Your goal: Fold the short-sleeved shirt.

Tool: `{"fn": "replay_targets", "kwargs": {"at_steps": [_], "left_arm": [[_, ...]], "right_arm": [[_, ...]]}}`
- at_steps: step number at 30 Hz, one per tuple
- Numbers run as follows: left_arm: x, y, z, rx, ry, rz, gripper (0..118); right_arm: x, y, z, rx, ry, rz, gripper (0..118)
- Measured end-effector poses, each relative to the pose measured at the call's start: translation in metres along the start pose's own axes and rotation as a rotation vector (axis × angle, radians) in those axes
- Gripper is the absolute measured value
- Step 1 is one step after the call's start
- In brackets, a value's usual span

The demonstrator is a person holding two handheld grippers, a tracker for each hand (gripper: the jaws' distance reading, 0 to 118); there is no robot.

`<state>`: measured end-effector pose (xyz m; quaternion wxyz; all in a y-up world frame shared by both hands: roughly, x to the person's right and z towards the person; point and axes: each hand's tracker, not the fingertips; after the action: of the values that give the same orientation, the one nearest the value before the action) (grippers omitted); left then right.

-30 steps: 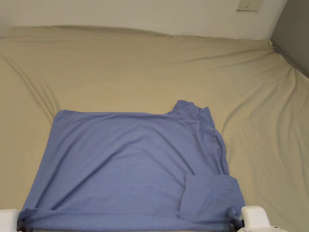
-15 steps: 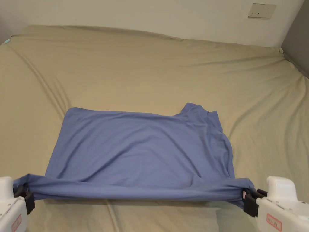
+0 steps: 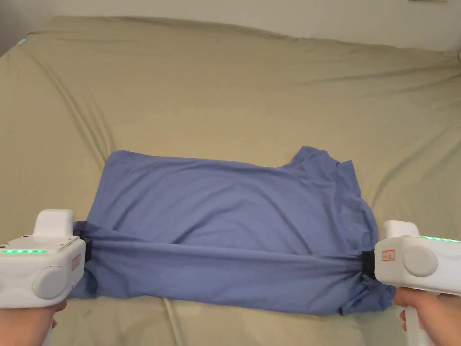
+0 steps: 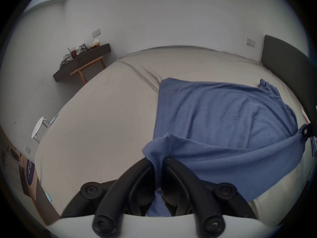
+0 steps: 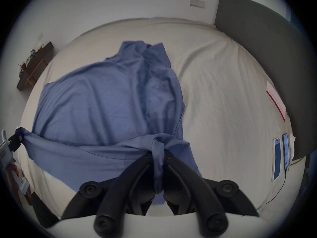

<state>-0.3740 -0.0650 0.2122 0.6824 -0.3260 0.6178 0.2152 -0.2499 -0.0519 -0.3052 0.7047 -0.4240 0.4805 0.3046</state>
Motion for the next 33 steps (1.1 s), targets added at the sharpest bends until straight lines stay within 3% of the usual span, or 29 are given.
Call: {"fn": "replay_targets", "kwargs": {"at_steps": [10,11,12,13,14,15,16,17,18,25,30,31,33], "left_arm": [[0.016,-0.008,-0.047,-0.100,0.003,-0.110,3],[0.017,-0.005,-0.049,-0.118,0.002,-0.122,3],[0.020,-0.002,-0.043,-0.132,0.000,-0.135,4],[0.019,0.003,-0.040,-0.139,-0.004,-0.139,6],[0.017,0.008,-0.035,-0.136,-0.001,-0.135,20],[0.016,0.012,-0.029,-0.127,0.005,-0.131,46],[0.014,0.018,-0.019,-0.097,0.016,-0.120,76],[0.014,0.025,-0.006,-0.042,0.026,-0.089,104],[0.013,0.031,0.009,0.004,0.024,-0.068,110],[0.026,0.069,0.142,0.469,-0.073,0.016,110],[0.050,0.076,0.216,0.591,-0.055,-0.010,109],[0.055,0.075,0.226,0.608,-0.042,-0.020,108],[0.061,0.074,0.238,0.638,-0.024,-0.038,97]], "right_arm": [[-0.010,0.007,-0.033,-0.020,-0.038,0.004,7],[-0.009,0.007,-0.033,-0.017,-0.040,0.006,12],[-0.010,0.007,-0.031,-0.011,-0.049,0.000,22],[-0.004,0.010,-0.028,0.019,-0.073,-0.024,41],[-0.002,0.011,-0.023,0.056,-0.097,-0.039,84],[0.001,0.011,-0.017,0.091,-0.122,-0.043,106],[0.005,0.011,-0.007,0.141,-0.124,-0.048,114],[0.007,0.012,0.009,0.221,-0.102,-0.055,112],[0.007,0.013,0.024,0.272,-0.086,-0.052,111],[-0.023,0.004,0.154,0.668,-0.062,0.092,111],[-0.058,-0.014,0.219,0.834,-0.060,0.204,107],[-0.065,-0.018,0.228,0.853,-0.056,0.226,103],[-0.075,-0.024,0.239,0.879,-0.060,0.245,78]]}}
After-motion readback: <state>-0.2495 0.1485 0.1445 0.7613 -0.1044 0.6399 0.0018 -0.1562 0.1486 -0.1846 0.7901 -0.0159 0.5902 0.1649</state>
